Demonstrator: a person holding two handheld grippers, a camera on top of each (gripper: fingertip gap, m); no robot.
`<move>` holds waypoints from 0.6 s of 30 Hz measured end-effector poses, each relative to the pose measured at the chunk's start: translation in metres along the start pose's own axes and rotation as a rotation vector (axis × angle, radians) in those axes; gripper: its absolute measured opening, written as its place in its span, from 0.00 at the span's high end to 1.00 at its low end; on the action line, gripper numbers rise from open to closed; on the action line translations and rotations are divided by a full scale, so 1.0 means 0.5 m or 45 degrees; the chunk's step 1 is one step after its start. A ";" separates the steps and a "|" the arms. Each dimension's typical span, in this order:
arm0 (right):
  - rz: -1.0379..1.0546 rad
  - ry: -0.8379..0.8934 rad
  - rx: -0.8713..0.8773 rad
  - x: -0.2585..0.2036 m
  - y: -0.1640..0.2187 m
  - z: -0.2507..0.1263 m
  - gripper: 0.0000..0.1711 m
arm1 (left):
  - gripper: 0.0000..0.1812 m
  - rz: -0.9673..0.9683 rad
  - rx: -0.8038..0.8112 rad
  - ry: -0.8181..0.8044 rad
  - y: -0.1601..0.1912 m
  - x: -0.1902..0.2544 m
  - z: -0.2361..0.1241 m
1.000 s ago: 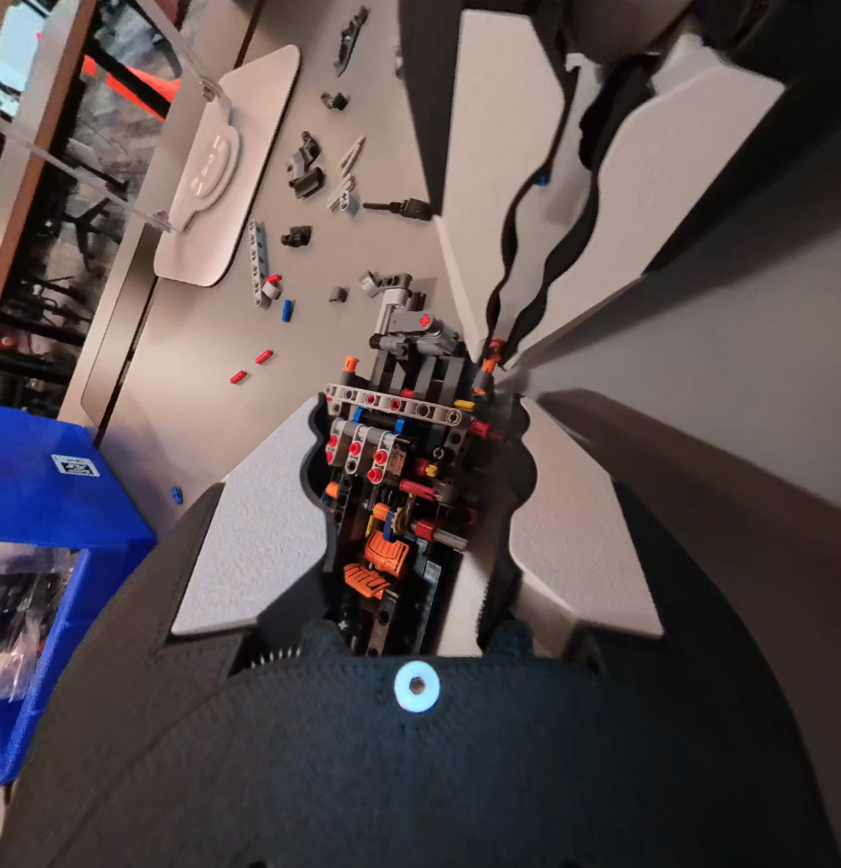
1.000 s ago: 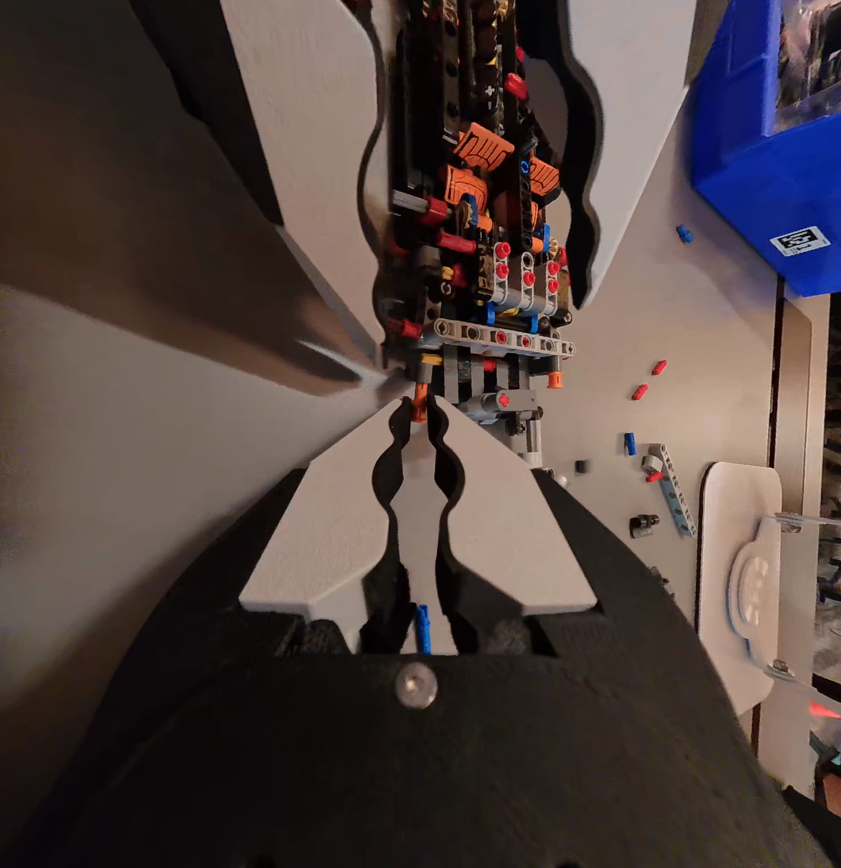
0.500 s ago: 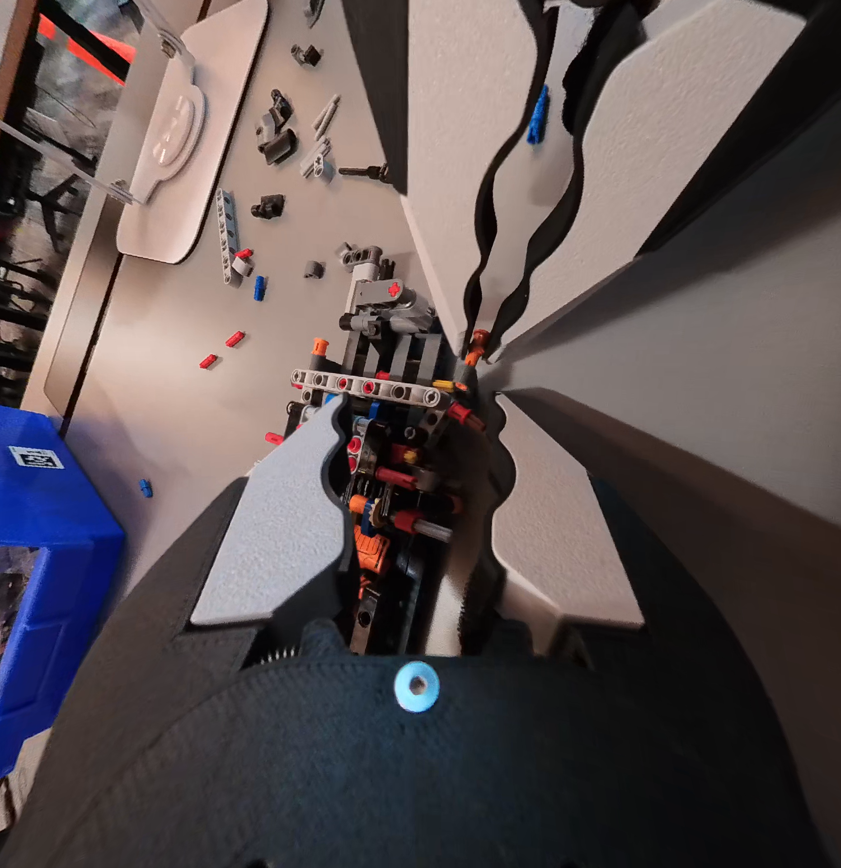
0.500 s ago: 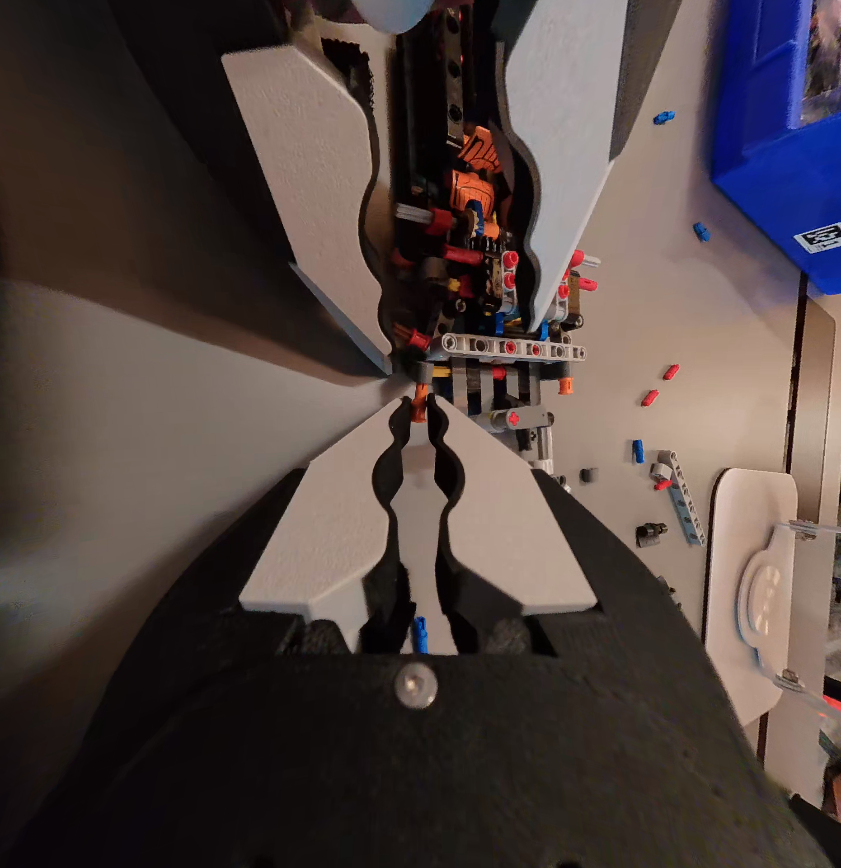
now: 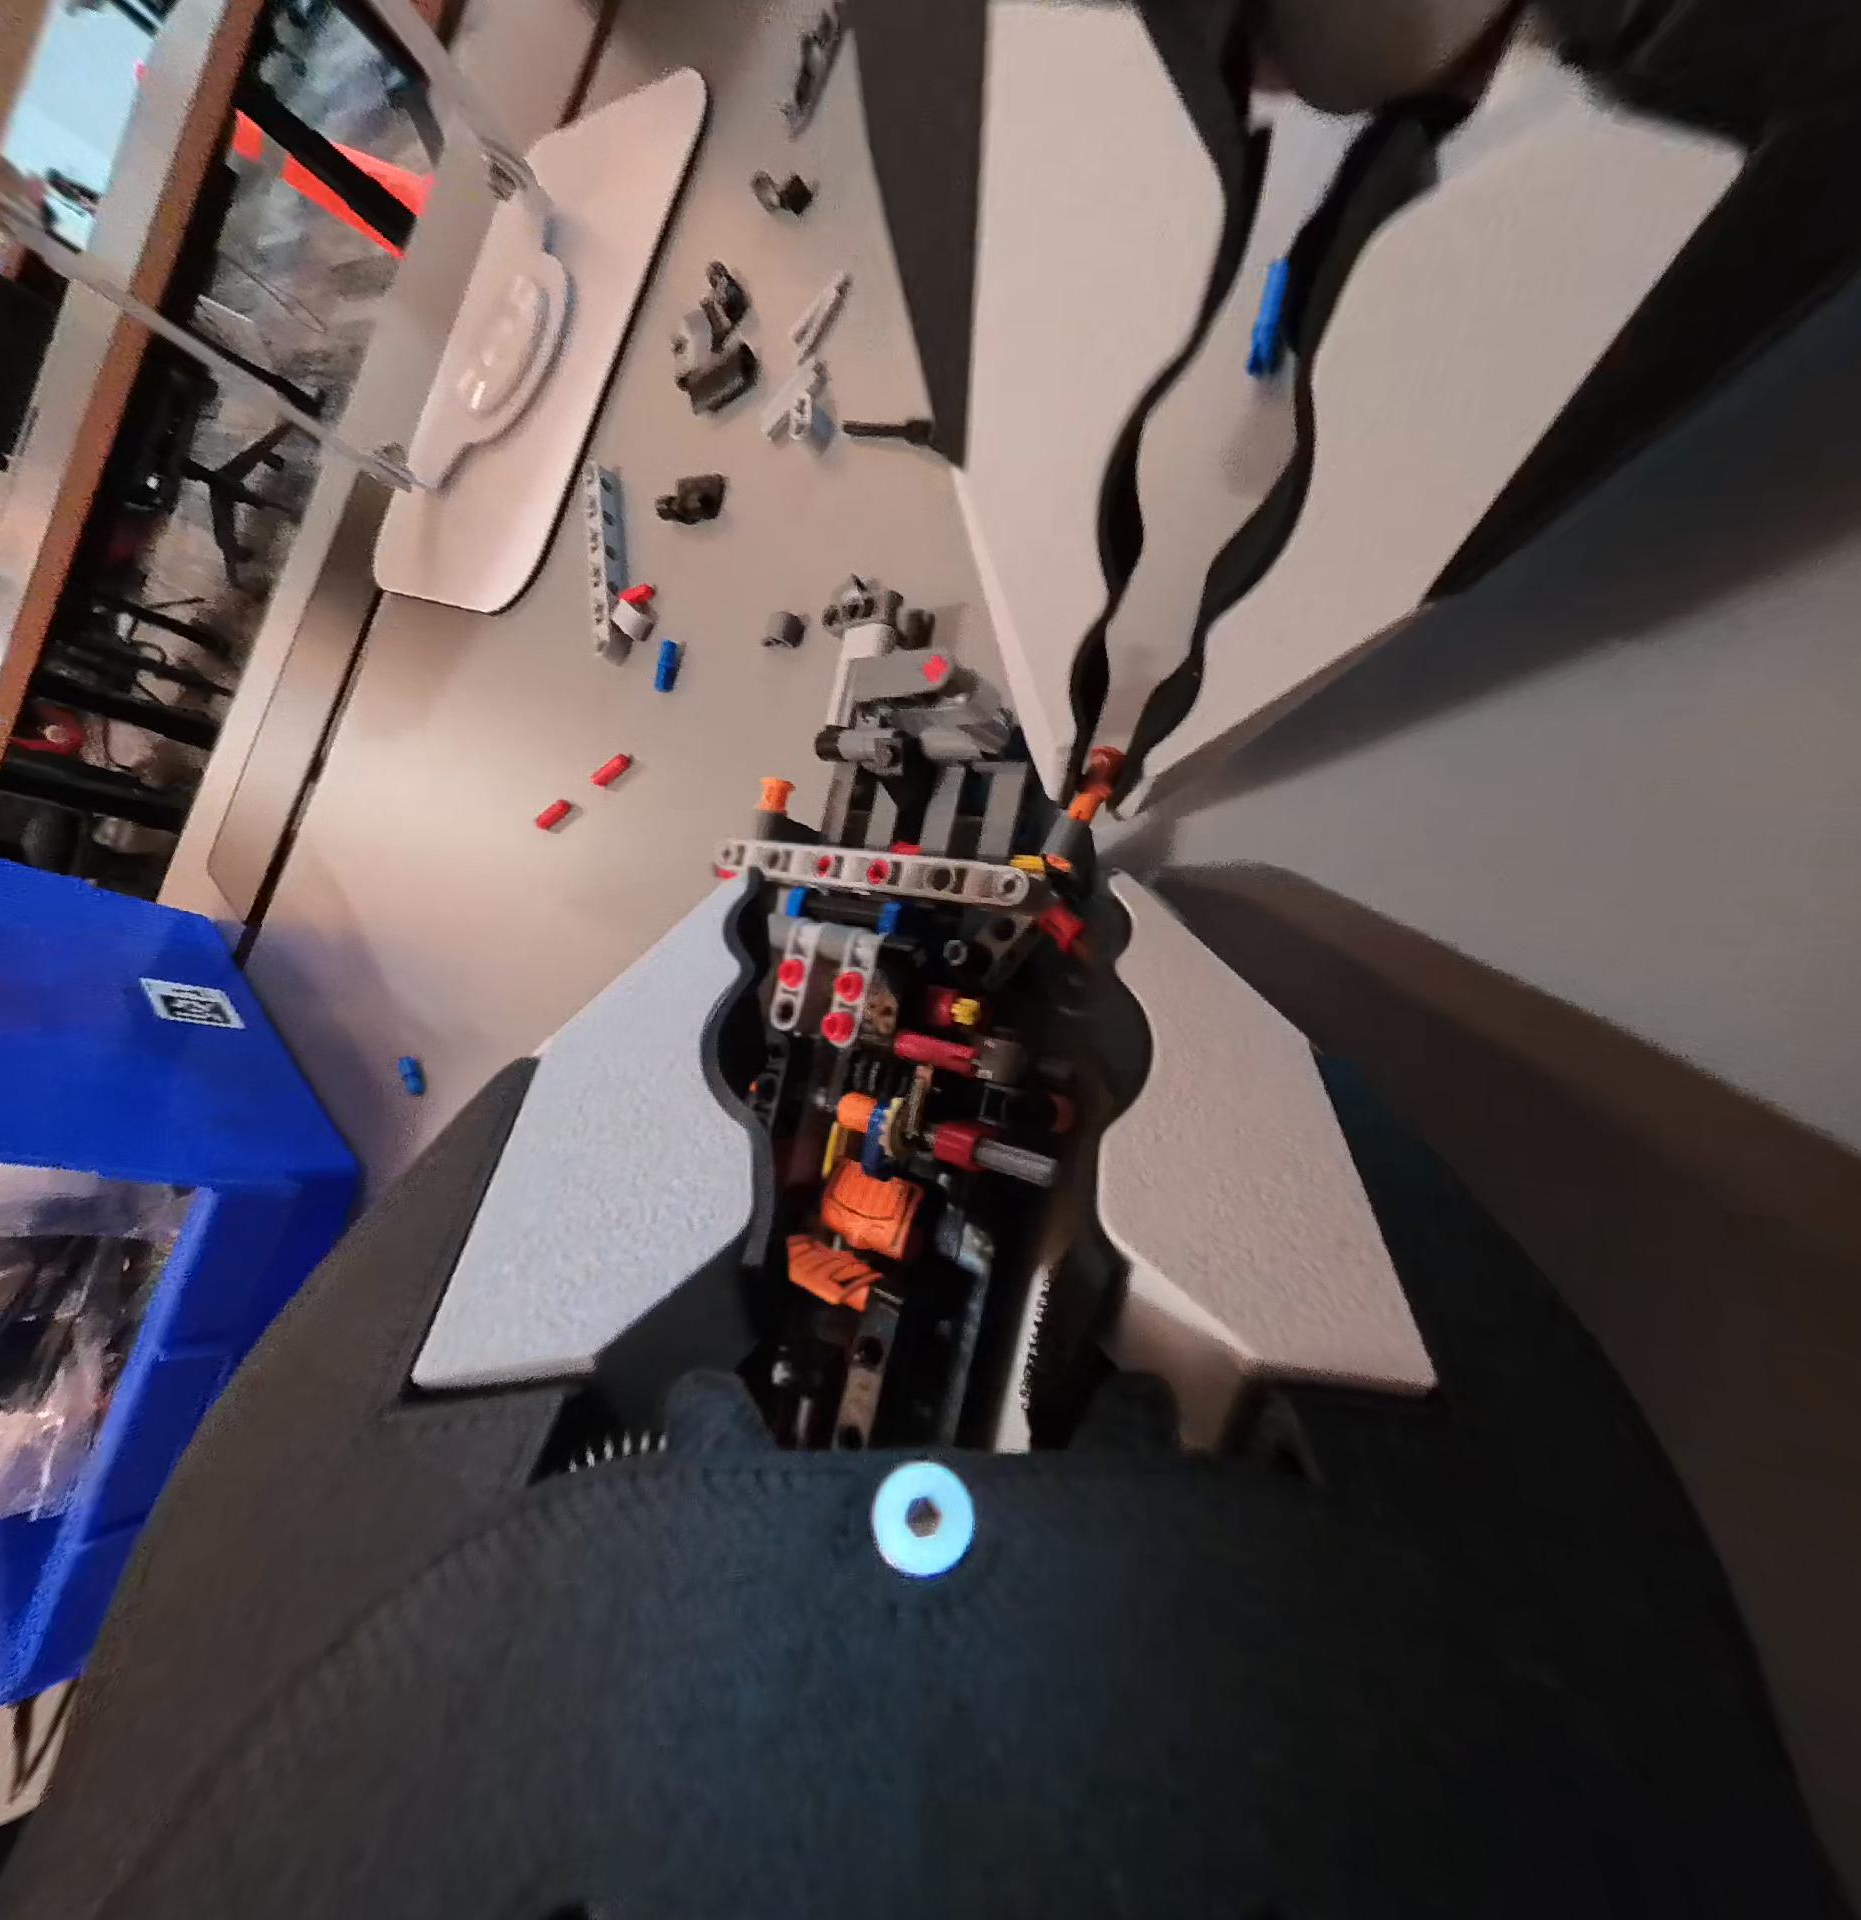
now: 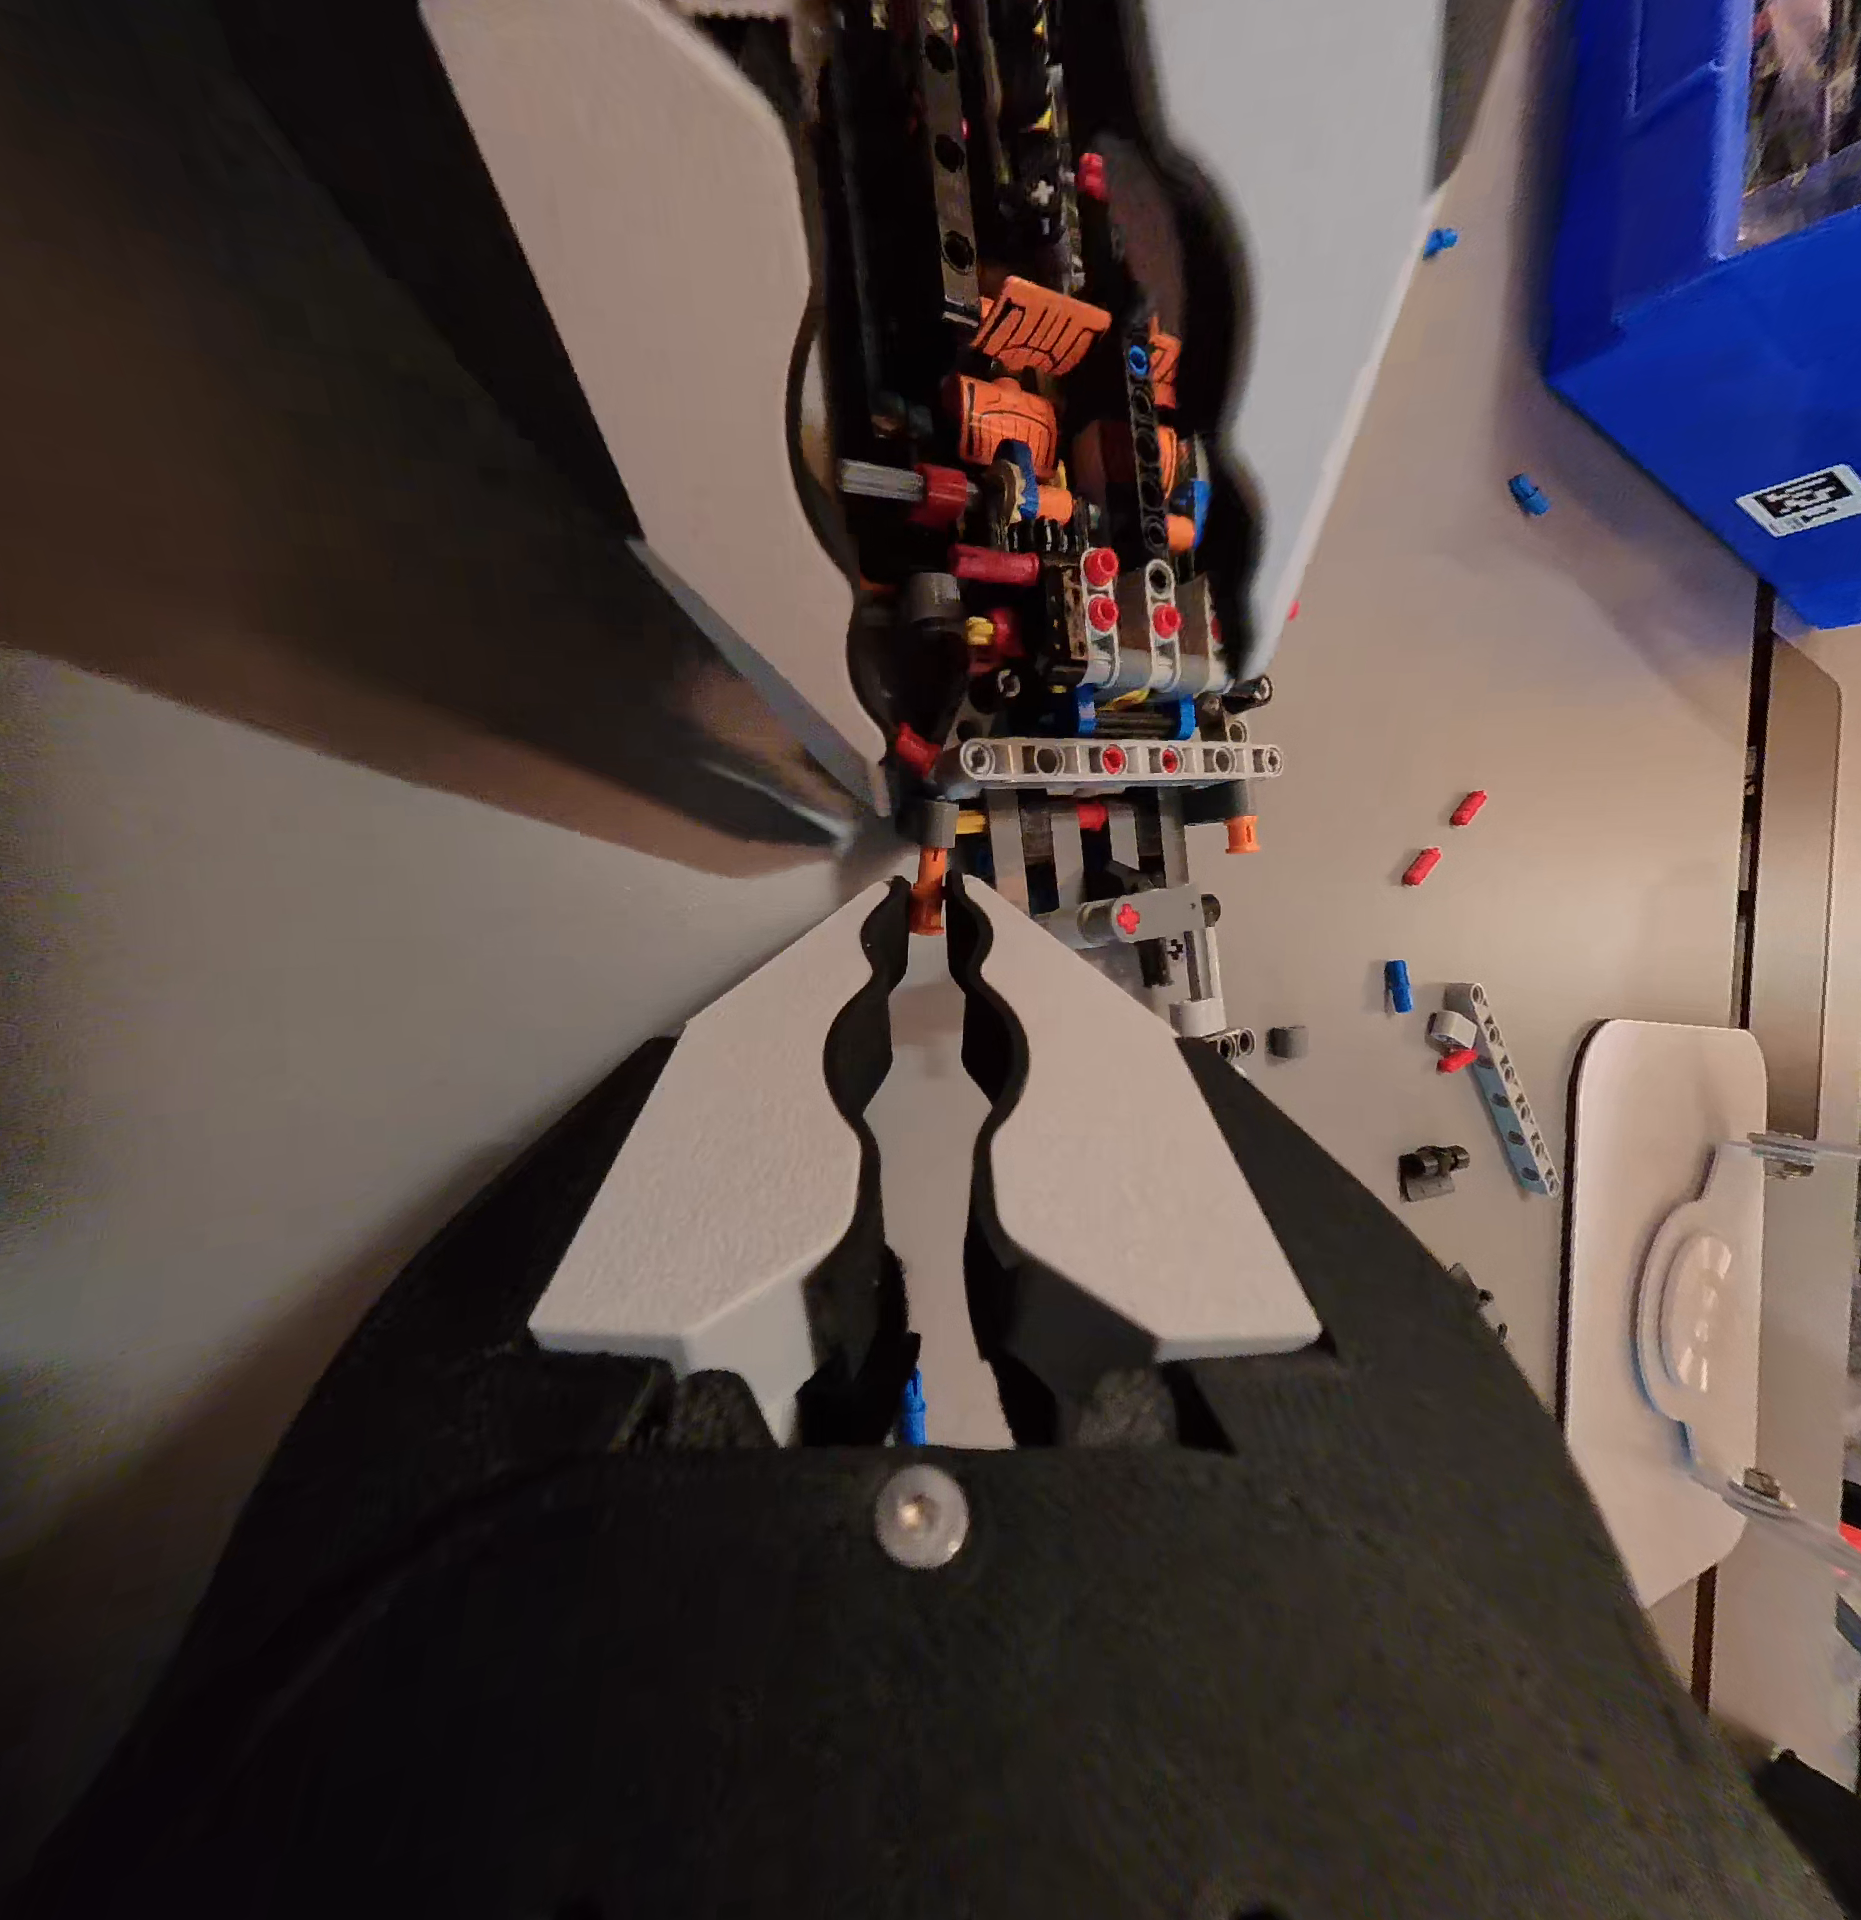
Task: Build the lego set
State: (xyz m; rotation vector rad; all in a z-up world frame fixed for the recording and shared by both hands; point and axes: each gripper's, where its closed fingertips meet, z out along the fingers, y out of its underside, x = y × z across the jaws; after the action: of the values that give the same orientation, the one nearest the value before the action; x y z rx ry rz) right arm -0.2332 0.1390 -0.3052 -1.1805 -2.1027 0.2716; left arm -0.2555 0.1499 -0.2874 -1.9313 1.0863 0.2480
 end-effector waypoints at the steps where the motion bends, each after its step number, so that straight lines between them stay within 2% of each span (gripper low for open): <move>1: 0.001 0.000 0.004 0.001 -0.001 0.000 0.97 | 0.65 -0.001 0.006 0.004 -0.004 -0.006 -0.003; 6: 0.004 -0.007 0.005 0.002 0.000 0.001 0.97 | 0.53 0.029 -0.074 0.067 0.001 -0.012 0.008; 8: 0.009 -0.007 0.012 0.003 0.000 0.001 0.97 | 0.51 0.013 -0.119 0.088 0.012 -0.007 0.019; 18: 0.001 0.001 0.016 0.014 0.006 0.005 0.97 | 0.72 -0.001 -0.125 0.122 0.017 0.008 0.035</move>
State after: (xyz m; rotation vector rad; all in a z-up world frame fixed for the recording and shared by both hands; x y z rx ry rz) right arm -0.2352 0.1466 -0.3053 -1.1740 -2.0975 0.2841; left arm -0.2554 0.1592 -0.3048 -2.0487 1.1545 0.2141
